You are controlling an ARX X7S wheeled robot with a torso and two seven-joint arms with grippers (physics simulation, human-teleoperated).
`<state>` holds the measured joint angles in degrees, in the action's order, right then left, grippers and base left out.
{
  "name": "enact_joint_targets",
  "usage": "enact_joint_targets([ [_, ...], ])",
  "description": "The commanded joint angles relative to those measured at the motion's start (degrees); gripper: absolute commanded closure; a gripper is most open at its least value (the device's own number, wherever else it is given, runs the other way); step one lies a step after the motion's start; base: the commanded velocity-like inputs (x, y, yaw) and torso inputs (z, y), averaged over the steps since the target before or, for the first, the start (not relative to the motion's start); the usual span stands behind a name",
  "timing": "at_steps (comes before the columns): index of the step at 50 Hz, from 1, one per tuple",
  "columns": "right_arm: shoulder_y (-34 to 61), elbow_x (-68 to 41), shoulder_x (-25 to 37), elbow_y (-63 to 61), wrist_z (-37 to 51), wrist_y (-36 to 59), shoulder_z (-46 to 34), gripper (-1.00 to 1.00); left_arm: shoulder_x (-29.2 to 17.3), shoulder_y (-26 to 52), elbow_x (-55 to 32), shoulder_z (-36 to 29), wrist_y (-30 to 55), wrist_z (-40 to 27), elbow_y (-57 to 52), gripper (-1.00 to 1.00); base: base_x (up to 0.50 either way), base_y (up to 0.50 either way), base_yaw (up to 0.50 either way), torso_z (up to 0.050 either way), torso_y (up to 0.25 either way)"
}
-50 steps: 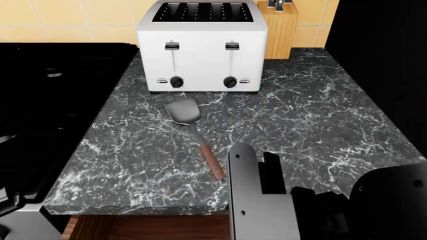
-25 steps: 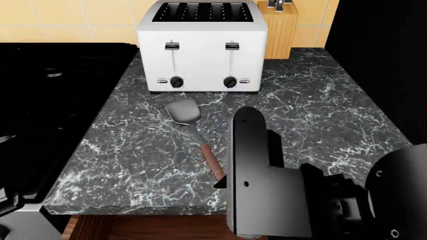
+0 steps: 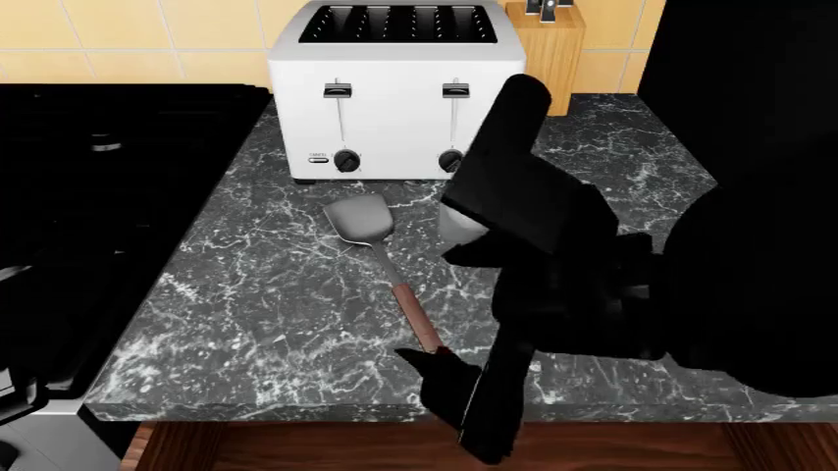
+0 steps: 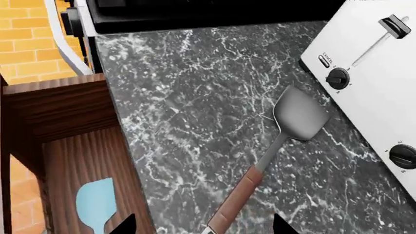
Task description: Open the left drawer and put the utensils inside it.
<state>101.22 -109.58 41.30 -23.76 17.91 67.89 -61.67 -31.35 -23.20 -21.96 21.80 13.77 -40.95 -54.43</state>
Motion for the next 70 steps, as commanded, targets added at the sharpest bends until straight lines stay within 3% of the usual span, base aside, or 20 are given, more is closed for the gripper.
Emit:
enact_joint_targets([
  [1, -0.19, -4.15, -1.93, 5.73, 7.12, -2.50, -2.58, -1.00, -0.10, -0.01, 0.02, -0.09, -0.03, -0.09, 0.01, -1.00, 0.00, 0.00, 0.00, 0.000, 0.000],
  [31, -2.51, -10.21, -6.69, 12.40, 14.74, -8.91, -5.04, -1.00, -0.16, -0.23, -0.15, -0.04, -0.48, -0.17, 0.25, -1.00, 0.00, 0.00, 0.00, 0.000, 0.000],
  [51, -7.62, -13.33, -7.67, 17.03, 24.28, -20.97, -4.17, -1.00, -0.33, -0.16, -0.08, -0.25, -0.35, -0.41, 0.24, -1.00, 0.00, 0.00, 0.00, 0.000, 0.000],
  [70, -12.01, -16.48, -9.48, 17.83, 30.73, -26.57, -5.29, -1.00, -0.30, -0.45, -0.06, -0.13, -0.78, -0.40, 0.42, -1.00, 0.00, 0.00, 0.00, 0.000, 0.000],
])
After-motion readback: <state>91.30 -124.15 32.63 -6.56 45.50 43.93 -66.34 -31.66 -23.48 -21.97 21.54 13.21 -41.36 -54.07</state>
